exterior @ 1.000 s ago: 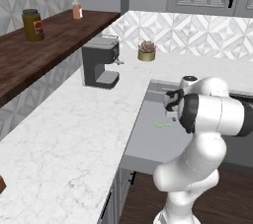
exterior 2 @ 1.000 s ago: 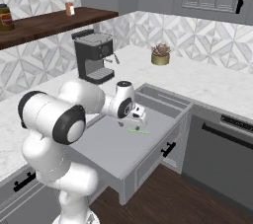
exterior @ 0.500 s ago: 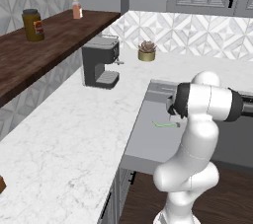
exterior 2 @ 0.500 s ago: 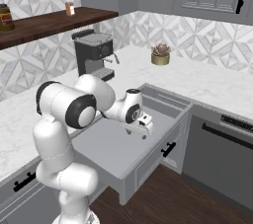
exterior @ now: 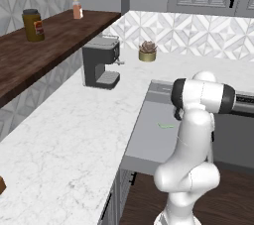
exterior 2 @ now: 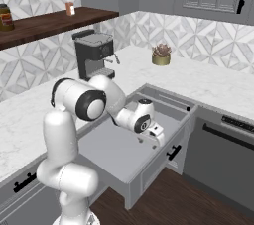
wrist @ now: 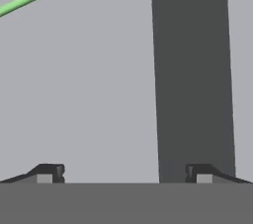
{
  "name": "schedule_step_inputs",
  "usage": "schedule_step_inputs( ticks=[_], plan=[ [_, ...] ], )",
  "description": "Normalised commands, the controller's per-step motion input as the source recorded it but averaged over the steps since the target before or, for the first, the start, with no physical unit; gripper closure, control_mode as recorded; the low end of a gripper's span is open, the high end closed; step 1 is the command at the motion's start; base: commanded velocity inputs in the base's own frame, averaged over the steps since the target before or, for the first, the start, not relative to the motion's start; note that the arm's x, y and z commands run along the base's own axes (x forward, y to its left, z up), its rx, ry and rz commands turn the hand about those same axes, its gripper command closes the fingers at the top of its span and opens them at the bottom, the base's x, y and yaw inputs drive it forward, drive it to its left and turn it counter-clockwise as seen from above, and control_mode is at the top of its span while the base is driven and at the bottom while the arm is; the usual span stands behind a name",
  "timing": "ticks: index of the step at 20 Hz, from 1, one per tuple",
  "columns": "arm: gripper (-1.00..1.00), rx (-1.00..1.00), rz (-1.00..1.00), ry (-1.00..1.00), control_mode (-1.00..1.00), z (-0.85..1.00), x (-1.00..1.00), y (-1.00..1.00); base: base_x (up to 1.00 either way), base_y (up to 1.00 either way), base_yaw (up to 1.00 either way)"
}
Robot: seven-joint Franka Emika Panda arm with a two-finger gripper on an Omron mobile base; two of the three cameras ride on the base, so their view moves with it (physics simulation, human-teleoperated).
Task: Take a straw from the drawer in front and place it inside the glass cup on the dining counter.
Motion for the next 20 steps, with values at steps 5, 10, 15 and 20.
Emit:
schedule_step_inputs(
  ticks=[5,10,15,20],
  plan=[
    [-1.0,-0.04,-0.15,0.0,-1.0,-0.26,-0.01,-0.88,0.0,0.0,0.0],
    [-1.0,-0.07,-0.15,-0.01,-1.0,-0.04,-0.08,-0.93,0.0,0.0,0.0],
    [-1.0,-0.08,0.07,-0.11,-1.0,0.63,-0.03,0.5,0.0,0.0,0.0],
    [-1.0,-0.14,0.27,0.0,-1.0,0.64,0.06,1.0,0.0,0.0,0.0]
  ],
)
